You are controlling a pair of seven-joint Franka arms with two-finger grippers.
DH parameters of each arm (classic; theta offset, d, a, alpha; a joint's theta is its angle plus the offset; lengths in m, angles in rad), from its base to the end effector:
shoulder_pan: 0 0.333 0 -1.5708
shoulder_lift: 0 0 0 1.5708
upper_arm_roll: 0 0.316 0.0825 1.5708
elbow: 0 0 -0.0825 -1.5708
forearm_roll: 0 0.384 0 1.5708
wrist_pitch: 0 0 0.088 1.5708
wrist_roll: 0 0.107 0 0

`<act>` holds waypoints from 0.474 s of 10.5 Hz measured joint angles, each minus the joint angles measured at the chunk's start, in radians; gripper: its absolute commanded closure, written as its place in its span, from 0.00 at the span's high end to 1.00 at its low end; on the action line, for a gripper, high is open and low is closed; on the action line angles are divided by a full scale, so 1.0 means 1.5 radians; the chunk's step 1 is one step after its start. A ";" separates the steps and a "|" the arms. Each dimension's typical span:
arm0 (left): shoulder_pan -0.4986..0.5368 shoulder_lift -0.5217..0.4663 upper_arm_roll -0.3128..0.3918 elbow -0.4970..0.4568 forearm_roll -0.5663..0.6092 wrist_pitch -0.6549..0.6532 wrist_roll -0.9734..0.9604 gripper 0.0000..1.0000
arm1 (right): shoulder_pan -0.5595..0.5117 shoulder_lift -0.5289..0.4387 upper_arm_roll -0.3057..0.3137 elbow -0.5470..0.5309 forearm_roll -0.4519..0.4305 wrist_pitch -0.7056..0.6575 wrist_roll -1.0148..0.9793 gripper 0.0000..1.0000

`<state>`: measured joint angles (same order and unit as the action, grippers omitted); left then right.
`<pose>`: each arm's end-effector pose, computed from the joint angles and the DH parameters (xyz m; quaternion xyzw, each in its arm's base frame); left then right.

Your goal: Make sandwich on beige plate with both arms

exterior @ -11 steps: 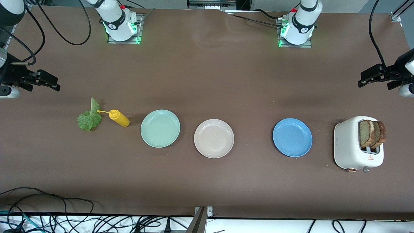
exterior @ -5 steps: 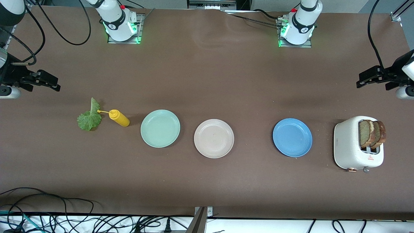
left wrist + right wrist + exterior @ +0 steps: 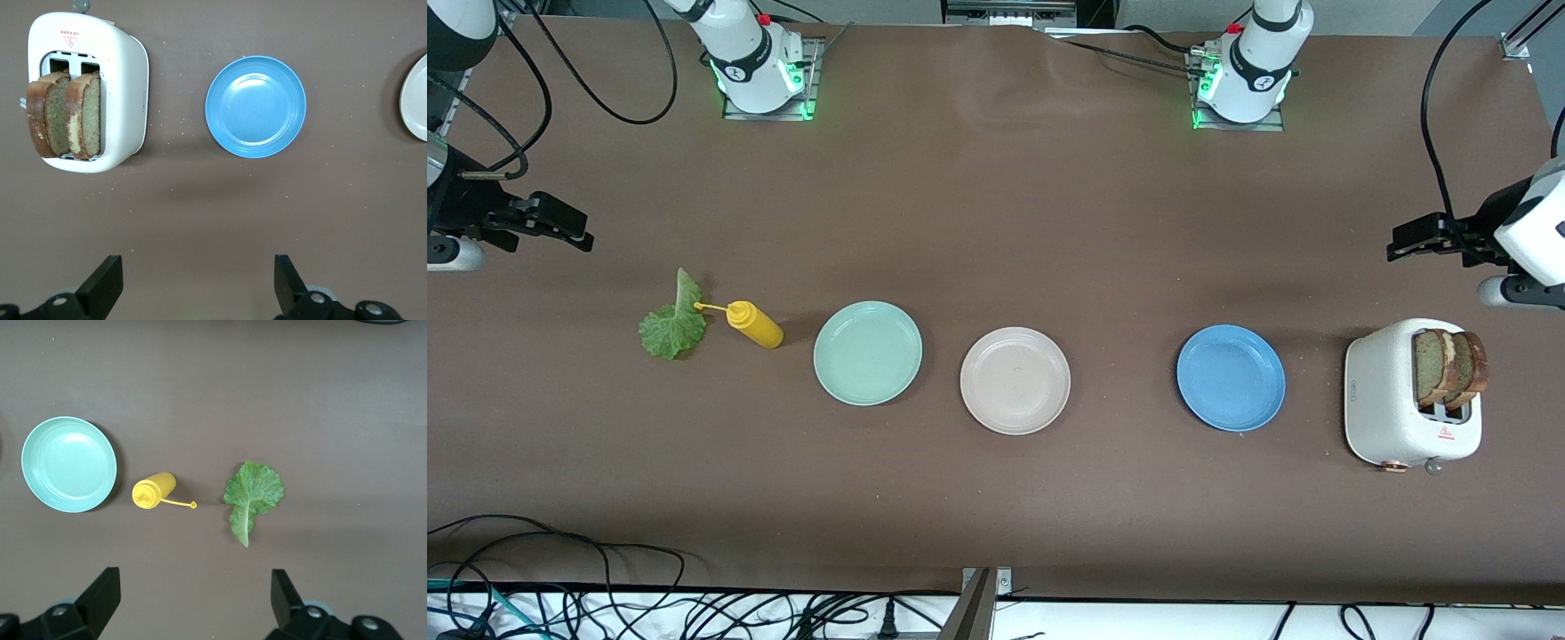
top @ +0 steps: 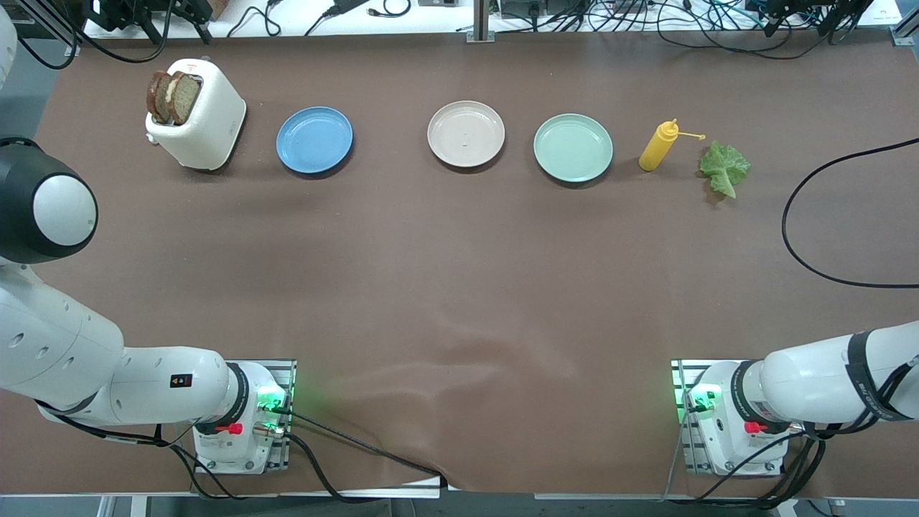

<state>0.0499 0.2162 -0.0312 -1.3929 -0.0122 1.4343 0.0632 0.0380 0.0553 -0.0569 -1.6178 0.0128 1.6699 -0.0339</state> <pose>0.6032 0.0119 0.5711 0.9959 -0.0224 -0.0868 0.0130 0.5778 -0.0088 0.5796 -1.0000 -0.0069 0.0014 0.0048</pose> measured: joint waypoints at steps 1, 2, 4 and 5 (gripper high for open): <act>0.000 0.006 0.000 0.000 0.000 0.000 0.000 1.00 | 0.000 0.000 0.000 0.002 0.000 0.000 0.000 1.00; 0.001 0.015 0.001 0.000 0.000 0.000 0.000 1.00 | 0.000 0.000 0.001 0.002 0.000 0.000 0.000 1.00; 0.002 0.032 0.003 0.000 0.000 0.003 0.000 1.00 | 0.001 0.000 0.001 0.002 0.000 0.000 0.000 1.00; 0.004 0.037 0.003 0.000 0.000 0.006 0.000 1.00 | 0.001 0.000 0.002 0.002 0.000 0.000 0.000 1.00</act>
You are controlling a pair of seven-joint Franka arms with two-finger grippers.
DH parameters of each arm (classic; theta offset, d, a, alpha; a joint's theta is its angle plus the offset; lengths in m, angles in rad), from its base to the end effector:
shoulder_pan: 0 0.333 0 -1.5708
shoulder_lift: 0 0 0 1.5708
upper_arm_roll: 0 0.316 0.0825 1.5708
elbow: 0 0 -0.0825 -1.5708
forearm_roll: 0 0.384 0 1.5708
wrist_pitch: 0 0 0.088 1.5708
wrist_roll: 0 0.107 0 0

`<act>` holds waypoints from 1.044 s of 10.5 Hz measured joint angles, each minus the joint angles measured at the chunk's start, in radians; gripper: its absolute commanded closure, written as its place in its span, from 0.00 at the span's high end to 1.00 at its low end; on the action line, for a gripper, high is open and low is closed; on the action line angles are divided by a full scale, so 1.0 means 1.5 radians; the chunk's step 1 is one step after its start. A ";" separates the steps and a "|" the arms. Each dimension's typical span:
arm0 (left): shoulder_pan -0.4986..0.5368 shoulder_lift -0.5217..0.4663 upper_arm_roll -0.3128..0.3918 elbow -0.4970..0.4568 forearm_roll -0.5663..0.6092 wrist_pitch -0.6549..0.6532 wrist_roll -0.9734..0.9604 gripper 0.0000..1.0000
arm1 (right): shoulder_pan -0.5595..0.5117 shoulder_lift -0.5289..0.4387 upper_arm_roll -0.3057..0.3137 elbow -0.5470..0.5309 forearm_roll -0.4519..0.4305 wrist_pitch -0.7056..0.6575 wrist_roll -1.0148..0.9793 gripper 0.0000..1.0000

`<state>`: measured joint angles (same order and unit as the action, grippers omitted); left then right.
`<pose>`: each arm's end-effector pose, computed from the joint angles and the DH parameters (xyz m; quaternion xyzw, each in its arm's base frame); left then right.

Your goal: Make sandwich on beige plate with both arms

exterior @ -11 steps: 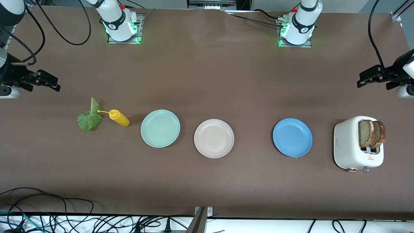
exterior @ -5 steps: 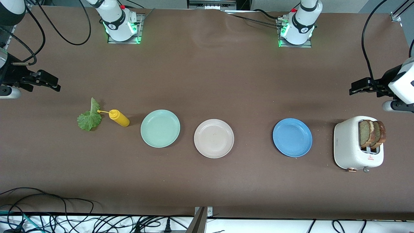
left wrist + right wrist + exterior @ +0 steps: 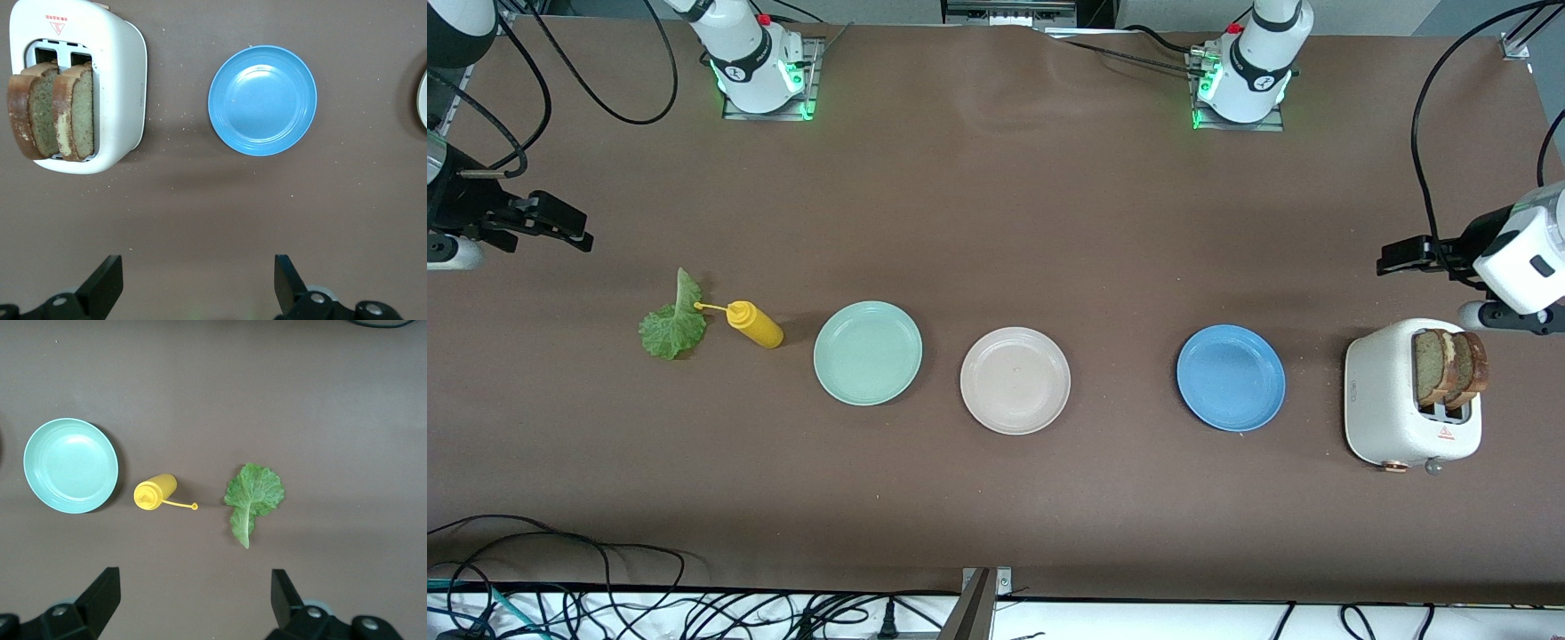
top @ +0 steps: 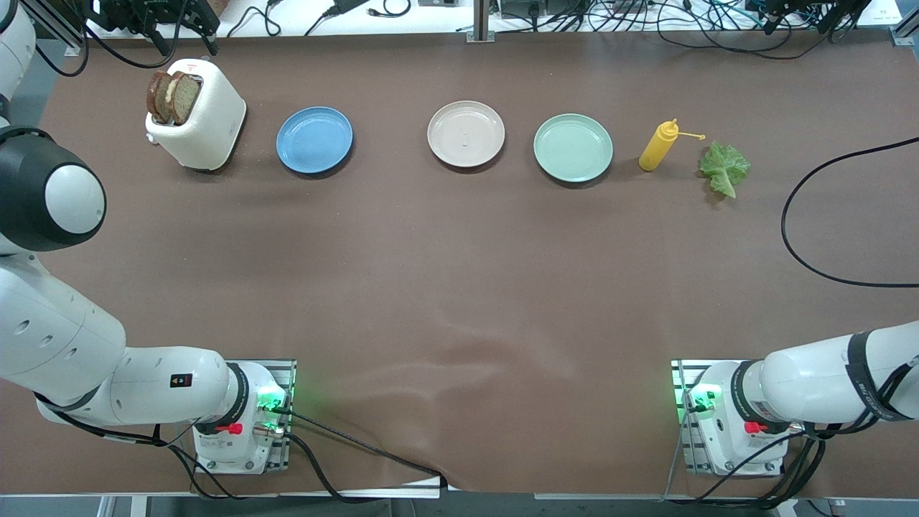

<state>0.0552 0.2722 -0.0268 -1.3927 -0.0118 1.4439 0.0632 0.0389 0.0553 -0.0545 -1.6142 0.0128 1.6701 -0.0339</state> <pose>0.6166 0.0182 0.5376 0.9937 -0.0173 -0.1097 0.0146 0.5781 -0.0070 0.5813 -1.0000 -0.0086 -0.0005 0.0049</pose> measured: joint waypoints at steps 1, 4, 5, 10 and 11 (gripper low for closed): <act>0.003 0.004 0.000 0.000 0.000 0.003 0.000 1.00 | 0.000 0.000 0.000 0.000 0.000 0.000 0.000 1.00; 0.008 0.009 0.000 0.000 0.010 0.009 0.000 1.00 | 0.000 0.000 0.001 0.000 0.000 0.000 0.000 1.00; 0.007 0.012 -0.001 0.000 0.027 0.014 0.000 1.00 | 0.000 0.000 0.001 0.000 0.000 0.000 0.000 1.00; 0.010 0.048 0.003 0.000 0.046 0.068 0.004 1.00 | 0.000 0.000 0.001 0.000 0.000 0.000 0.000 1.00; 0.014 0.052 0.006 0.000 0.046 0.079 0.005 1.00 | 0.000 0.000 0.001 0.000 0.000 0.000 0.000 1.00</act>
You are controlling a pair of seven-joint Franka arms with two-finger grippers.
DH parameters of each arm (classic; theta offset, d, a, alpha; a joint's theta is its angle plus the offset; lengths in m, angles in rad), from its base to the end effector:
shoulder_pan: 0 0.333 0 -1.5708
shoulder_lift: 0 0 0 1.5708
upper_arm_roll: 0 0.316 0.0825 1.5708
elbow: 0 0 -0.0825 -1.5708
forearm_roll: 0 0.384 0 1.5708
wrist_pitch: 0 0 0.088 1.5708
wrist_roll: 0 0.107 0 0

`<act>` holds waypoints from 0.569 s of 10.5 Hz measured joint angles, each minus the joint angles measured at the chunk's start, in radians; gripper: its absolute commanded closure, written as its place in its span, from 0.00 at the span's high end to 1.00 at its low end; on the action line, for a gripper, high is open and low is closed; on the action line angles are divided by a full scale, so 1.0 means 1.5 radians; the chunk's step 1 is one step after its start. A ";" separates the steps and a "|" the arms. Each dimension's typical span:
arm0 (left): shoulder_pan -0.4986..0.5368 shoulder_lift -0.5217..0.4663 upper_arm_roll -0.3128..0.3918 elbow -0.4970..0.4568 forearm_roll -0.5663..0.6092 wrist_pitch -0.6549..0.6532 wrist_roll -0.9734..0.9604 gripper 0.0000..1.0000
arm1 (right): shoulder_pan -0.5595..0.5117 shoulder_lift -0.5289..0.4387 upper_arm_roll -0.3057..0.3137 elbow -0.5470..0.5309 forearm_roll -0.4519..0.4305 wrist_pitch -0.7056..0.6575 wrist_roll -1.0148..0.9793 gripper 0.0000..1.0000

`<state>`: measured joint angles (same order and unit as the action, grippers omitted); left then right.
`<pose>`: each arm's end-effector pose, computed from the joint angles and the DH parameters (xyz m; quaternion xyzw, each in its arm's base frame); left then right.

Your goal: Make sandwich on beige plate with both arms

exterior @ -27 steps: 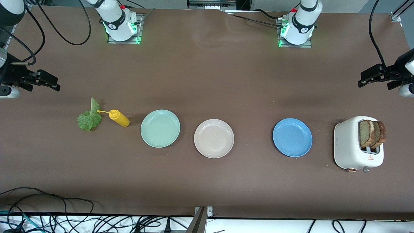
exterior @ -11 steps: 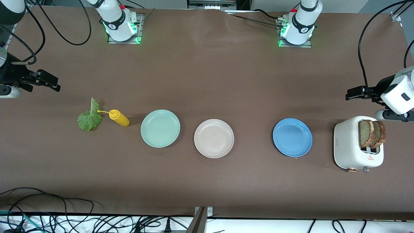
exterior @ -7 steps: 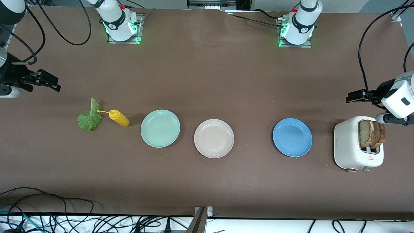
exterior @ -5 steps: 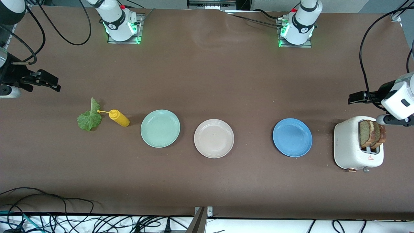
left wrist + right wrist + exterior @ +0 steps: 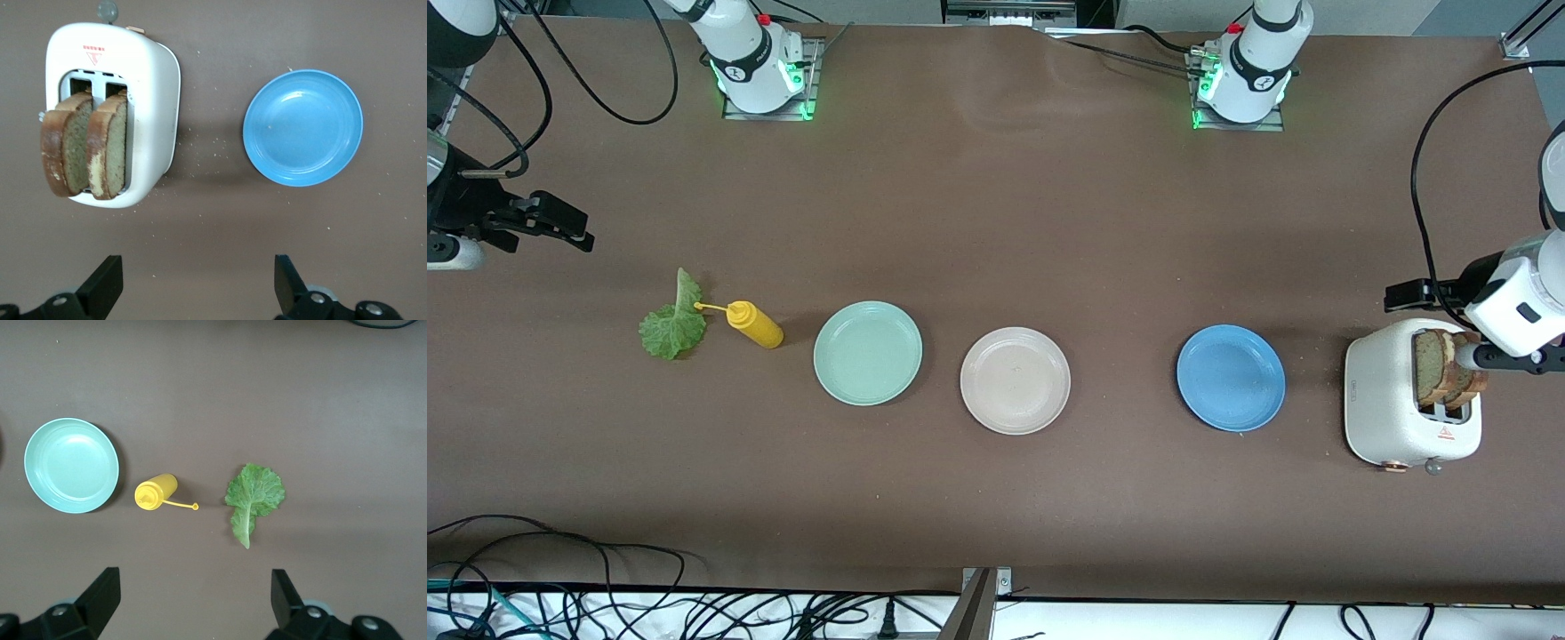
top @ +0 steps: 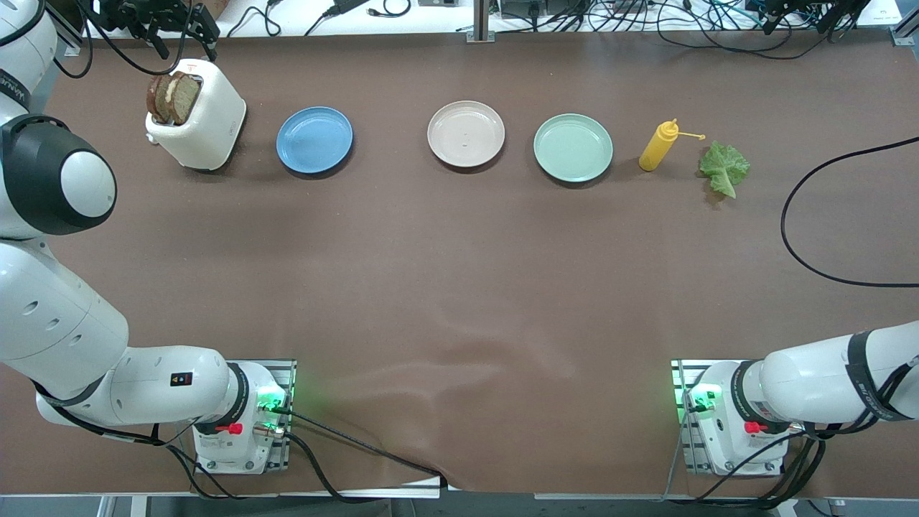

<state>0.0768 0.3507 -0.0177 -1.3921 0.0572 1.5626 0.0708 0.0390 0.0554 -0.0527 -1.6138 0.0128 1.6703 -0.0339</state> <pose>0.6443 0.0460 0.4961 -0.9956 0.0079 0.0914 0.0195 0.5782 -0.0059 0.5815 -0.9999 -0.0095 -0.0007 0.0049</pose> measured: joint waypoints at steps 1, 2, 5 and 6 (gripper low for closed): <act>0.004 0.003 0.002 0.000 0.000 0.007 0.002 1.00 | 0.000 0.000 0.000 0.000 0.000 0.000 0.000 1.00; 0.008 0.004 0.003 0.000 0.000 0.010 0.004 1.00 | 0.000 0.000 0.000 0.000 0.000 0.000 0.000 1.00; 0.008 0.004 -0.004 0.006 0.000 0.010 0.004 1.00 | 0.000 0.000 0.000 0.000 0.000 0.000 0.000 1.00; 0.007 0.002 -0.009 0.009 0.000 0.009 0.004 1.00 | 0.000 0.000 0.000 0.000 0.000 0.000 0.000 1.00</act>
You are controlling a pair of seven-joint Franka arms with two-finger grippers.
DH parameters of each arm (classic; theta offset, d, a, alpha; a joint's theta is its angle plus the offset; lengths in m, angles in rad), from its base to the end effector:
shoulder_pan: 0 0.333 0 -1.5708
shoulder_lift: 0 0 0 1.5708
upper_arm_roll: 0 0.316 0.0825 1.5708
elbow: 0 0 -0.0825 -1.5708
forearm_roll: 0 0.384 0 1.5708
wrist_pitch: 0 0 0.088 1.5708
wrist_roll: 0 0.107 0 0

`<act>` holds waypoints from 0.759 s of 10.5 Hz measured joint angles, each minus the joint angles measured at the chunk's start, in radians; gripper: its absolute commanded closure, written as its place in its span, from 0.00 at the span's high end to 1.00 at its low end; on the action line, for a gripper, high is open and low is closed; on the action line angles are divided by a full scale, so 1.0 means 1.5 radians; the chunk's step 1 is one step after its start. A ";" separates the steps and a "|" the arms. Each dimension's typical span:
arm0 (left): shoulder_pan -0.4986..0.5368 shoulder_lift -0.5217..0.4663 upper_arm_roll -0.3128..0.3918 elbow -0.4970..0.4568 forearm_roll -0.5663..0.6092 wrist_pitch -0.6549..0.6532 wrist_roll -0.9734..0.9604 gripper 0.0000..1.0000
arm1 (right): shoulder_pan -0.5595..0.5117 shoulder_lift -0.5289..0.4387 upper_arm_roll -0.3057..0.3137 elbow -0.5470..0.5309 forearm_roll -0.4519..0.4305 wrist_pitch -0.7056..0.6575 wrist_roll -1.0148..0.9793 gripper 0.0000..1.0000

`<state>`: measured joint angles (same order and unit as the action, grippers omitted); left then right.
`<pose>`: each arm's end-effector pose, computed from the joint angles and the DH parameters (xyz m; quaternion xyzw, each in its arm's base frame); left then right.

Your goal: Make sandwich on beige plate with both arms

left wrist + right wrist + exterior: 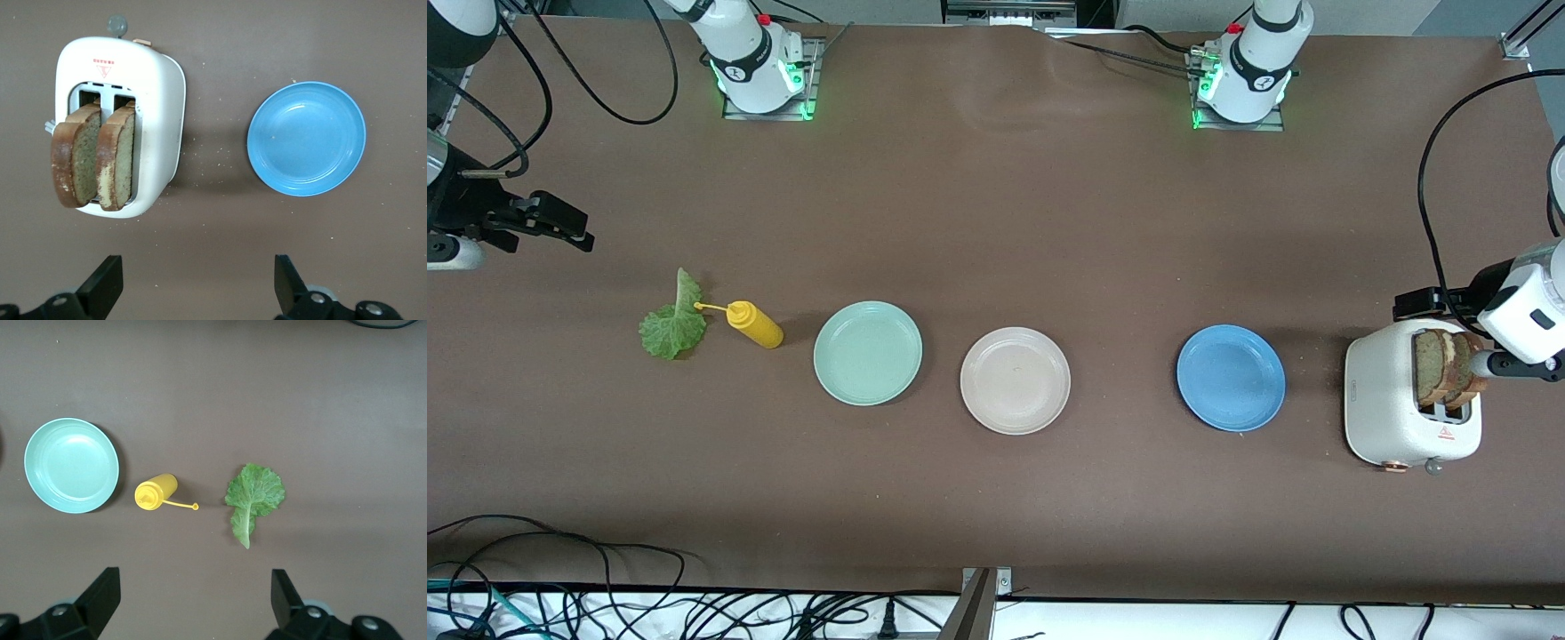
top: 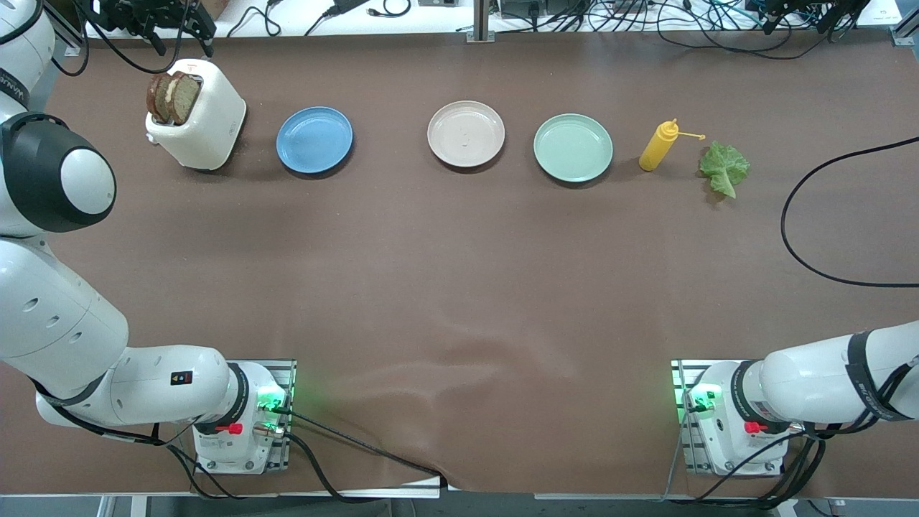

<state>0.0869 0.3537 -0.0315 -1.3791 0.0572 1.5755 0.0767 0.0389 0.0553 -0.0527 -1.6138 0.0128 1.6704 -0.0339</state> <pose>0.6478 0.0451 0.5011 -0.9966 0.0125 0.0798 0.0178 0.5782 -0.0060 0.5815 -0.9999 -0.0095 -0.0008 0.0049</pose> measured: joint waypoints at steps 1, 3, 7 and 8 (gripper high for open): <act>-0.001 -0.005 -0.009 0.002 0.000 -0.003 0.000 1.00 | 0.000 0.000 0.000 0.000 0.000 0.000 0.000 1.00; -0.005 -0.026 -0.032 0.007 -0.003 -0.010 -0.001 1.00 | 0.000 0.000 0.000 0.000 0.000 0.000 0.000 1.00; -0.007 -0.075 -0.040 0.010 -0.028 -0.055 -0.001 1.00 | 0.000 0.000 0.000 0.000 0.000 0.000 0.000 1.00; -0.007 -0.076 -0.044 0.010 -0.028 -0.062 -0.001 1.00 | 0.000 0.000 0.000 0.000 0.000 0.000 0.000 1.00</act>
<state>0.0760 0.2399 -0.0982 -1.3640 0.0153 1.4826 0.0752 0.0390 0.0554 -0.0525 -1.6137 0.0128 1.6704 -0.0339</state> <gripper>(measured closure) 0.000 0.000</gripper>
